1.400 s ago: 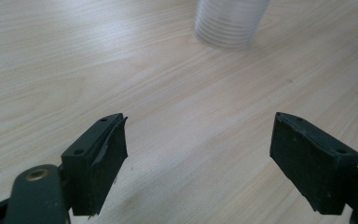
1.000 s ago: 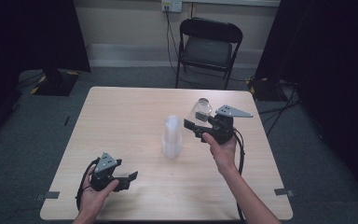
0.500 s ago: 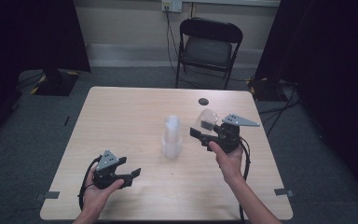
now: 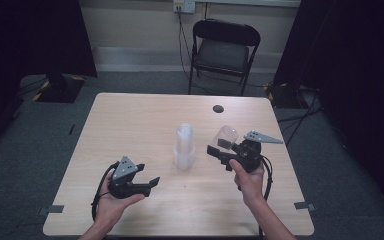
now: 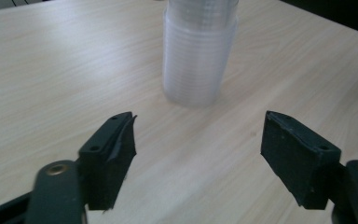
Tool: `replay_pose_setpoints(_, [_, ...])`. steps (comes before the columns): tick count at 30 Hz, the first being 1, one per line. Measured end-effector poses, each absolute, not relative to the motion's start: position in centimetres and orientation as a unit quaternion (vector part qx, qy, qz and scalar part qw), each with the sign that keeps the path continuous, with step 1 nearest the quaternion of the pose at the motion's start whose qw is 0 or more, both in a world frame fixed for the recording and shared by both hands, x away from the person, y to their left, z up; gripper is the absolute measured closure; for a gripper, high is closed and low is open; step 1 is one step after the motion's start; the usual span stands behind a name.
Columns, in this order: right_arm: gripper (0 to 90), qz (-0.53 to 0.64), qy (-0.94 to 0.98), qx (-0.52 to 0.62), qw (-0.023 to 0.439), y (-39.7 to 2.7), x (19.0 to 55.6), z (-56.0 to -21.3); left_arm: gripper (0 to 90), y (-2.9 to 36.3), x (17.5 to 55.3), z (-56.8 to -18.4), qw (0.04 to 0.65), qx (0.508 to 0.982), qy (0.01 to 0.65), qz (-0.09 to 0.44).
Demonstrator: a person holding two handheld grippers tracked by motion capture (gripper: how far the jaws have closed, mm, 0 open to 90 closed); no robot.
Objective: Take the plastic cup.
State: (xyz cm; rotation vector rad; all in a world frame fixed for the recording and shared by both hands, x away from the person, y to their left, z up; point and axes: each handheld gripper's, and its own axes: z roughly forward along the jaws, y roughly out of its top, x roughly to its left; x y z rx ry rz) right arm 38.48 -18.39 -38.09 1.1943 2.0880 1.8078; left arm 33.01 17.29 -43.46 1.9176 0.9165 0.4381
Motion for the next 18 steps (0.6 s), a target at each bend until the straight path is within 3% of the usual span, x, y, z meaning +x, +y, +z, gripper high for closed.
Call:
replay_pose_setpoints(10, [37.6,0.62,0.671,0.406,0.0,-18.5,37.8,-38.8,28.7,13.3,33.5,-42.4,0.515,0.764,0.333,0.197])
replay_pose_setpoints(18, [37.8,0.625,0.67,0.4,-0.021,-18.0,37.1,-38.7,34.9,10.8,34.0,-42.2,0.532,0.757,0.33,0.188])
